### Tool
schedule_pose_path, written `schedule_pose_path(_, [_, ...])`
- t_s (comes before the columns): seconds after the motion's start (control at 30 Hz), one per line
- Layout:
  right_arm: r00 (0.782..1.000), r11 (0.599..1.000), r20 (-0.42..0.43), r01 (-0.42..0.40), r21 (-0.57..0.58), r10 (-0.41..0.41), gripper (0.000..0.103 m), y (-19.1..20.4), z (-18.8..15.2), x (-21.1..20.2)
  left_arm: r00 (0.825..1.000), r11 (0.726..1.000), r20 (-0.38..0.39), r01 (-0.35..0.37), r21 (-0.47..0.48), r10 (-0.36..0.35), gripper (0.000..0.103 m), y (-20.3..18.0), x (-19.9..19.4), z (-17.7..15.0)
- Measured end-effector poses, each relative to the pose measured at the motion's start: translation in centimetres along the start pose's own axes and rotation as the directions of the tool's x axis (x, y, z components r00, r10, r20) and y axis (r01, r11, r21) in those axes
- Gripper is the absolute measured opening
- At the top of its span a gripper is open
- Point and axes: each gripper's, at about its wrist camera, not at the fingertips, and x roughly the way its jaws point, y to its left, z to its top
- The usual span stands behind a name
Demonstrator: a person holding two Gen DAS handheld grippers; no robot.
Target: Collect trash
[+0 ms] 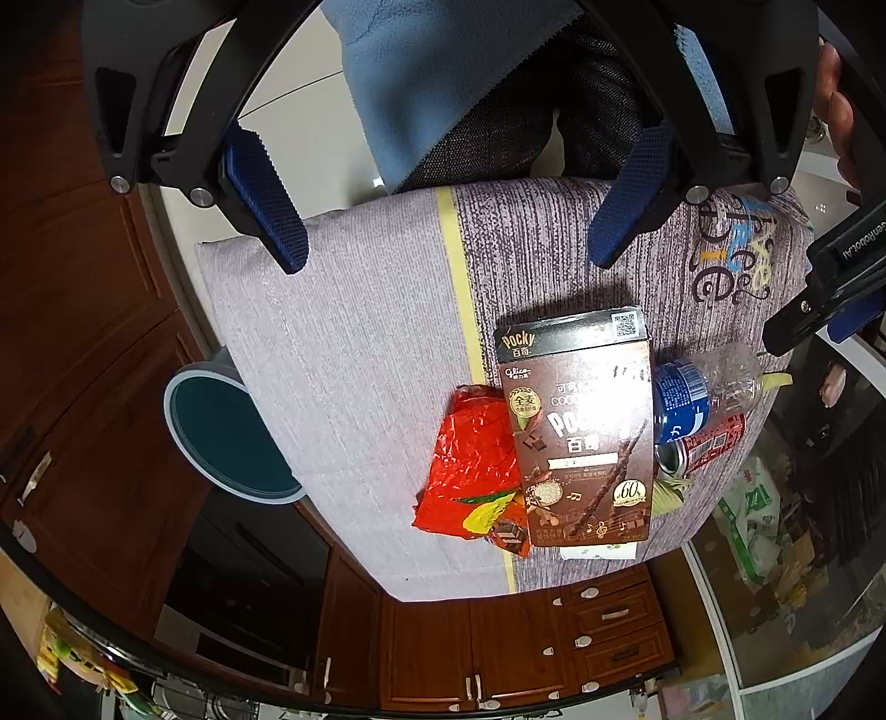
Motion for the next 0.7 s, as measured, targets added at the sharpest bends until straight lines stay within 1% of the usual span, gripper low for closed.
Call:
schedule_pose_path(0.37, [1.000, 1.000, -0.009, 0.000, 0.004, 0.000, 0.097, -0.11, -0.16, 0.27, 1.000, 1.000, -0.013, 0.023, -0.001, -0.023, 0.099, -0.07, 0.14, -0.24])
schedule_pose_path(0.7, [1.000, 1.000, -0.011, 0.002, 0.008, -0.002, 0.097, -0.32, -0.33, 0.43, 1.000, 1.000, -0.013, 0.023, -0.001, -0.023, 0.099, -0.02, 0.14, -0.20])
